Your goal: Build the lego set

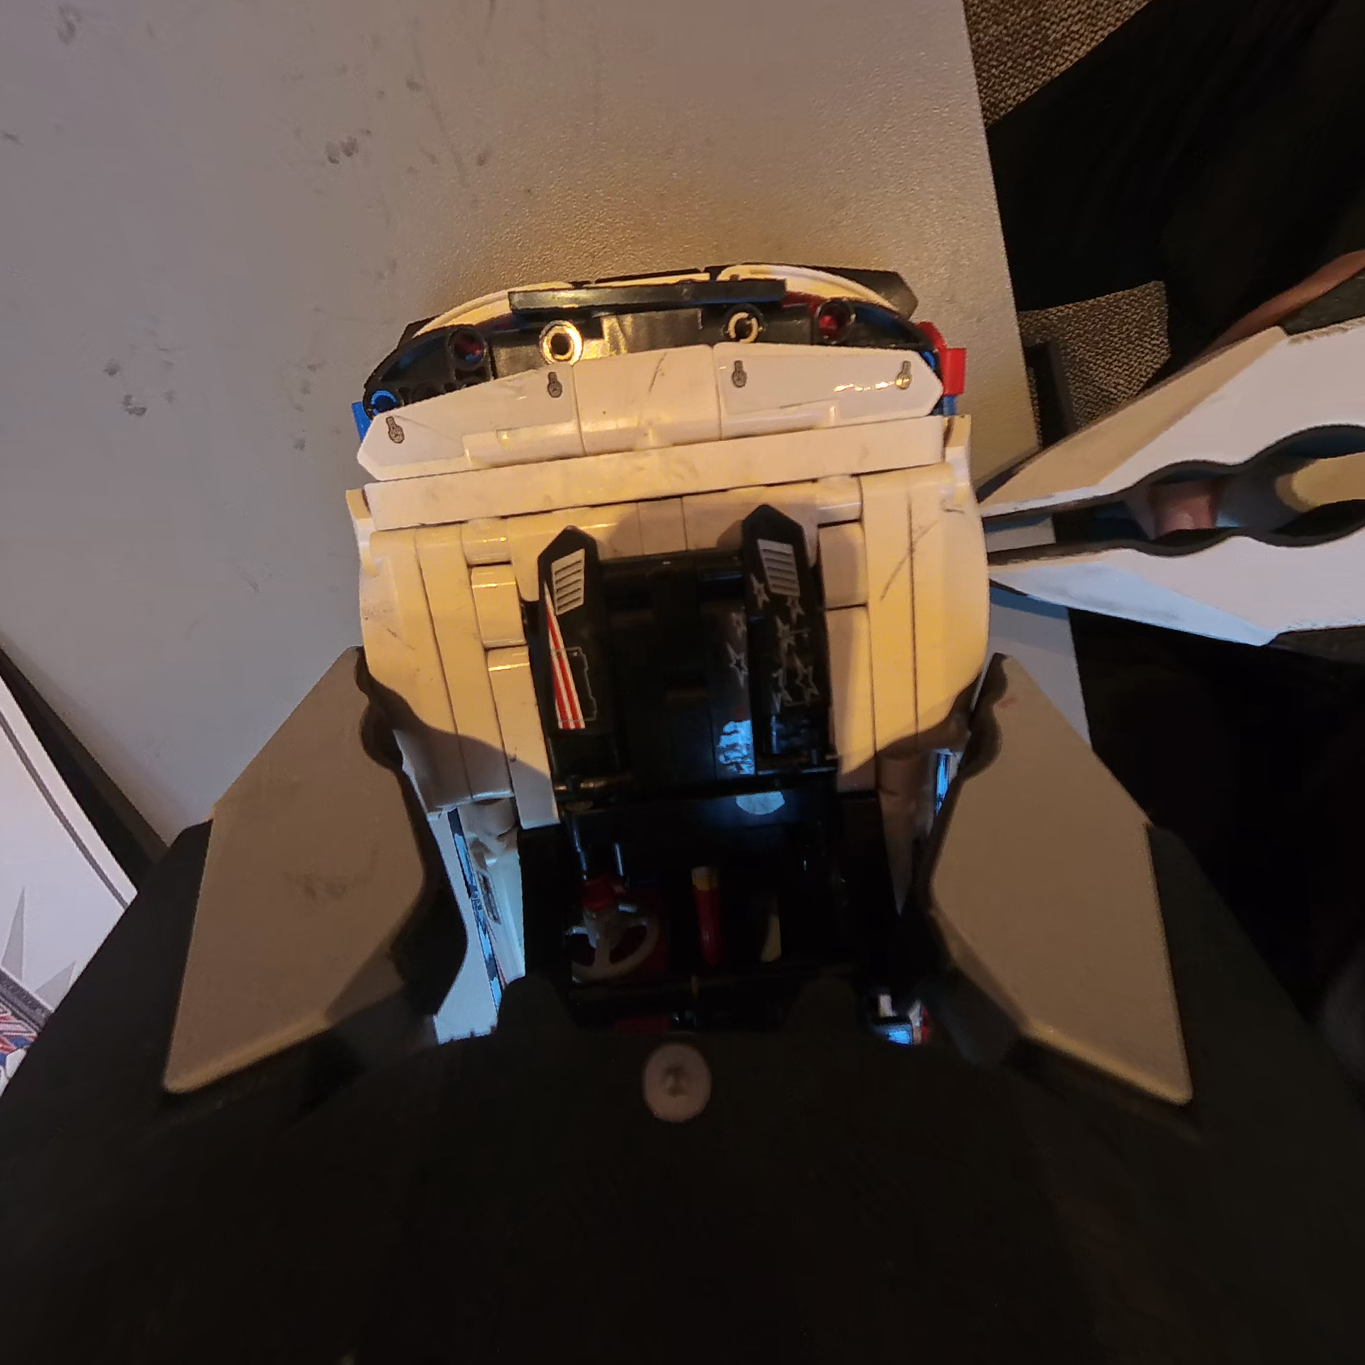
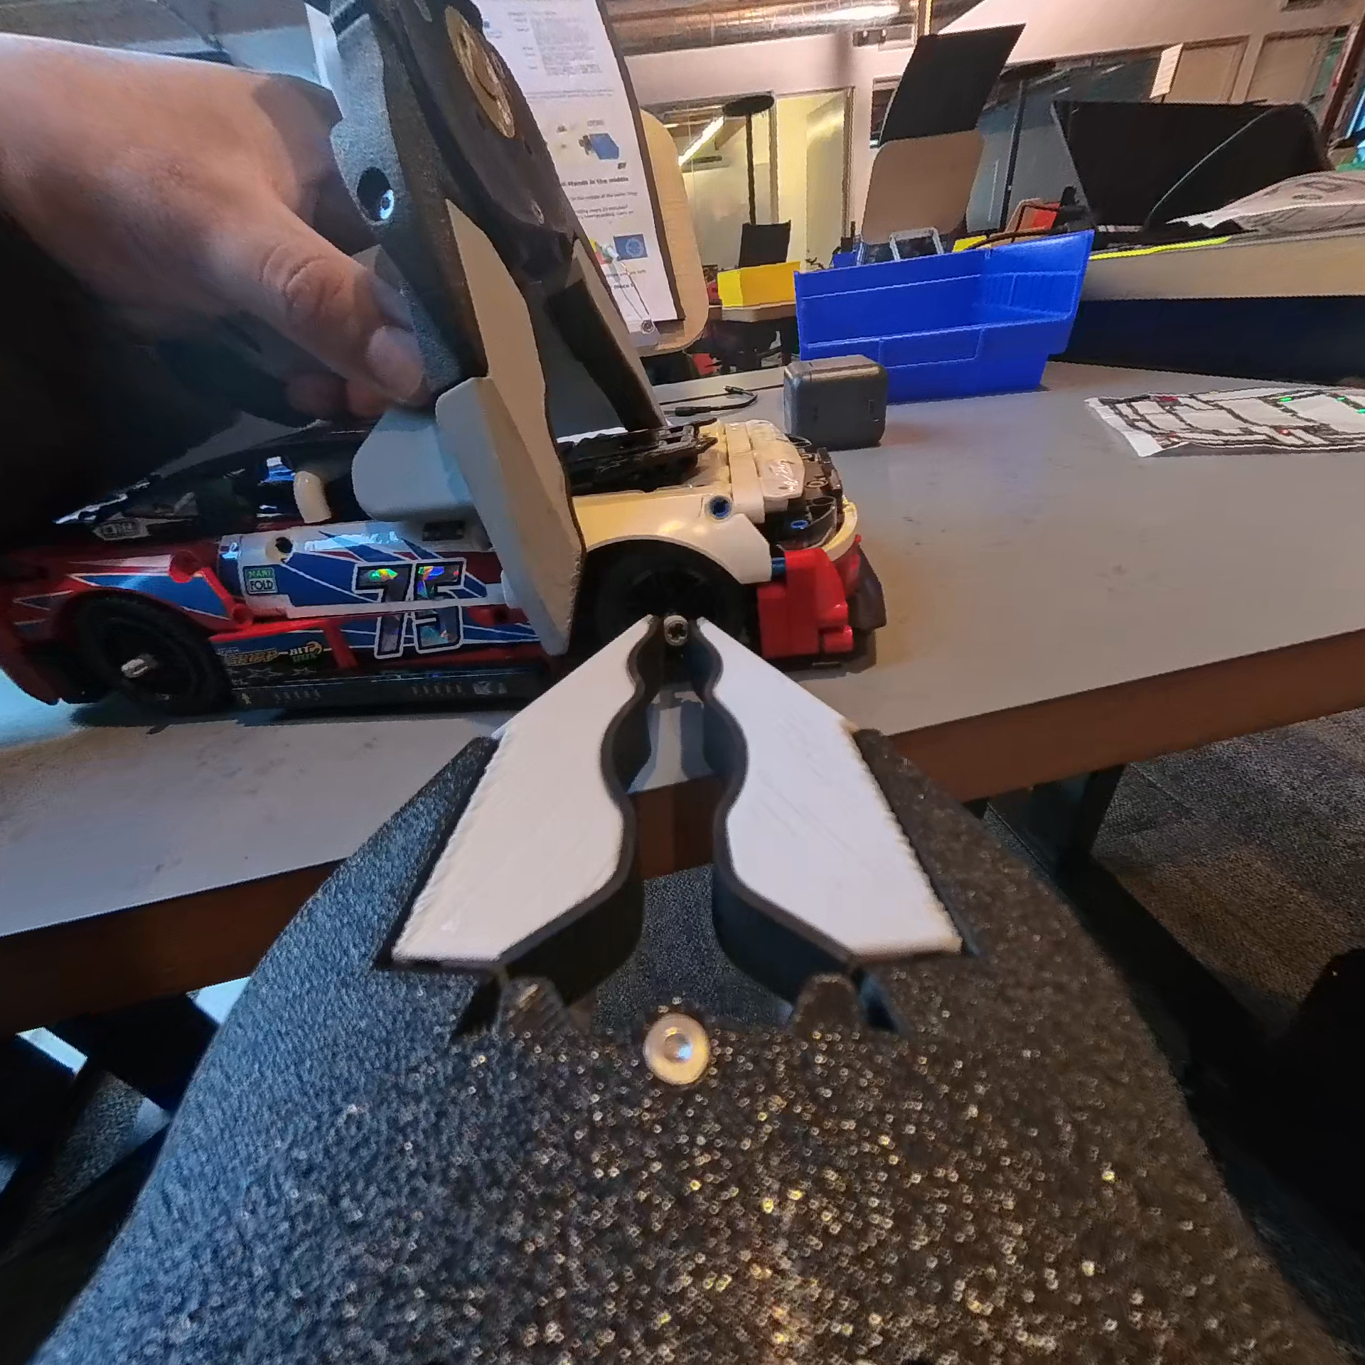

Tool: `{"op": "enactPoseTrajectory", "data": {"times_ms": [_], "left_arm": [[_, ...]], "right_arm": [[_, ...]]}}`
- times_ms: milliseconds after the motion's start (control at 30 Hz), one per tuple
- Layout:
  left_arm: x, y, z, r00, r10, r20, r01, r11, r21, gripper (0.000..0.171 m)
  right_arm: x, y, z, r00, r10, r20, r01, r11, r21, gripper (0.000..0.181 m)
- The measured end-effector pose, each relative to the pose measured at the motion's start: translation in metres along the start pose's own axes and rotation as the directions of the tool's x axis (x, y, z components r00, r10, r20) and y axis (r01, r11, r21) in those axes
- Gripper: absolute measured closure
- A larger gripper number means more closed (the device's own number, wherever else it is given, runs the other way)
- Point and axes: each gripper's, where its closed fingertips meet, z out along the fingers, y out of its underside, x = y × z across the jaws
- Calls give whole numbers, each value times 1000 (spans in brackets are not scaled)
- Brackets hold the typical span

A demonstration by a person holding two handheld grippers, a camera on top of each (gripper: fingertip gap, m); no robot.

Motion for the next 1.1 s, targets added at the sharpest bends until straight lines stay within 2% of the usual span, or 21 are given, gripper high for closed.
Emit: {"op": "enactPoseTrajectory", "data": {"times_ms": [367, 700, 900, 1000, 1100], "left_arm": [[0, 0, 1, 1000, -1, 0, 1, 1000, -1, 21], [0, 0, 1, 1000, 0, -3, 0, 1000, 2, 21], [0, -3, -3, 1000, 13, 13, -13, 999, 30, 25], [-7, -7, -14, 998, 25, 61, -29, 998, 62, 24], [-16, -9, -37, 993, 10, 122, -24, 993, 114, 32]], "right_arm": [[-2, -3, 1, 998, -67, -20, 67, 998, 5, 180], [0, -5, -5, 1000, -22, 5, 22, 999, 30, 180], [32, -32, -17, 995, -87, -59, 90, 994, 60, 180], [56, -46, -16, 992, -107, -72, 110, 993, 38, 180], [71, -46, -7, 993, -113, -22, 112, 993, -39, 179]]}}
